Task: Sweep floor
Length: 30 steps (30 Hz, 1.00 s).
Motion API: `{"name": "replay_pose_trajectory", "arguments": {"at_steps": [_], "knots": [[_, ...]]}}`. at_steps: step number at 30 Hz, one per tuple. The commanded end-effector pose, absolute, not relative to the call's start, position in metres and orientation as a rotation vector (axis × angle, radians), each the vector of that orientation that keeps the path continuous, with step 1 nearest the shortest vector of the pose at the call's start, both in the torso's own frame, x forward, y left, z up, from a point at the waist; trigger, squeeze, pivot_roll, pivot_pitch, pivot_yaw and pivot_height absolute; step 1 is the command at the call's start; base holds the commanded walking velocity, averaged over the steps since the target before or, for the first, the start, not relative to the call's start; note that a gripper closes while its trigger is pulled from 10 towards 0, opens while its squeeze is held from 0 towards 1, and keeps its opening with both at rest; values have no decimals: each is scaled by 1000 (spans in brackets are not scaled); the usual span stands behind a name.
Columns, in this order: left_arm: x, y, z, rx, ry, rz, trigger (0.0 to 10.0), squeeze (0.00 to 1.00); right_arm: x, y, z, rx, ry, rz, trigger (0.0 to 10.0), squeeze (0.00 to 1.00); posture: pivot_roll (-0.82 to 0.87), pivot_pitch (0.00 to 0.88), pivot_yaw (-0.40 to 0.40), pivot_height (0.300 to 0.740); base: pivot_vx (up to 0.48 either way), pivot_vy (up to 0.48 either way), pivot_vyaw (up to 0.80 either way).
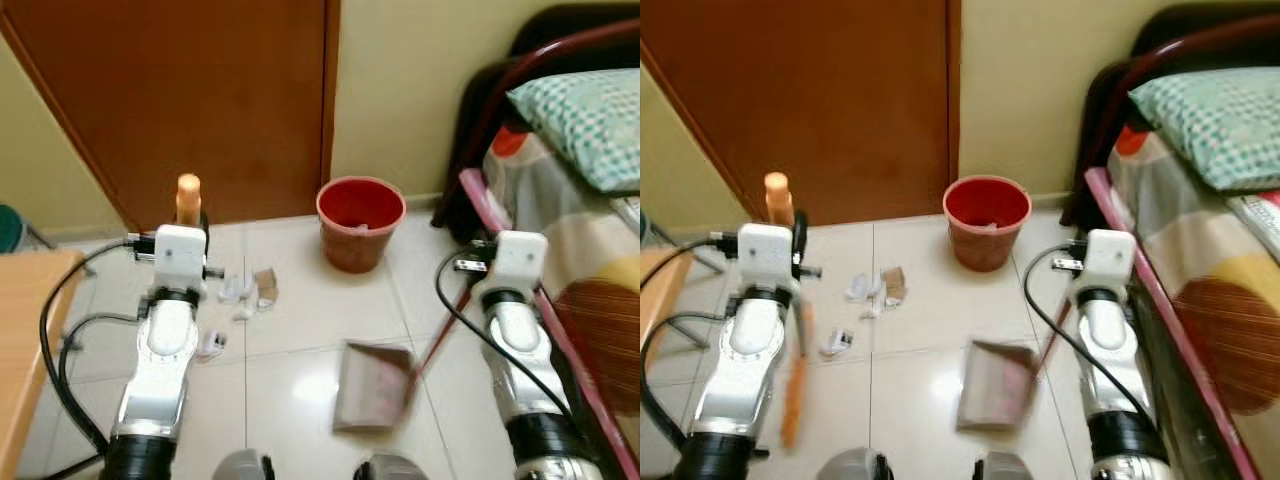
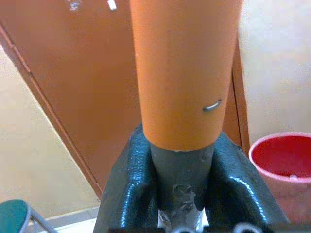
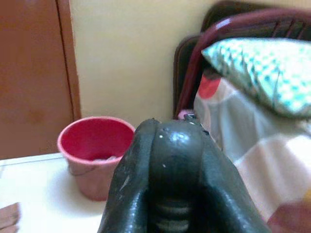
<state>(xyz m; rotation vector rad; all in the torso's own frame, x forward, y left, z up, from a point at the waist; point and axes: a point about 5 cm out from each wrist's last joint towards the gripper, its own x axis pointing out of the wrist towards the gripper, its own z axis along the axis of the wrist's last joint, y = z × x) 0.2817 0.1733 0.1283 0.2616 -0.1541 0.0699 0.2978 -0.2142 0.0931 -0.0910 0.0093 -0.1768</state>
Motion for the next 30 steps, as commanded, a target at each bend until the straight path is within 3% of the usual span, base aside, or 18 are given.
{"name": "replay_pose_trajectory", "arguments": {"at_steps": [1,10,17,23,30], "knots": [[281,184,138,297,-183,103,10000,0,303,-206,106,-81,-44,-150,10000,0,8,90,-22,740,386,0,0],[278,190,136,304,-161,129,10000,0,300,-208,103,-82,-32,-157,10000,0,0,91,-37,740,340,0,0],[279,179,121,289,-80,48,10000,0,297,-202,92,-63,12,-150,10000,0,10,93,-57,740,0,0,0],[281,168,97,305,29,-66,10000,0,315,-189,97,-44,-2,-124,10000,0,2,94,-56,740,0,0,0],[278,156,99,268,34,-112,10000,0,323,-183,97,-41,1,-132,10000,0,27,98,-50,740,0,0,0]]}}
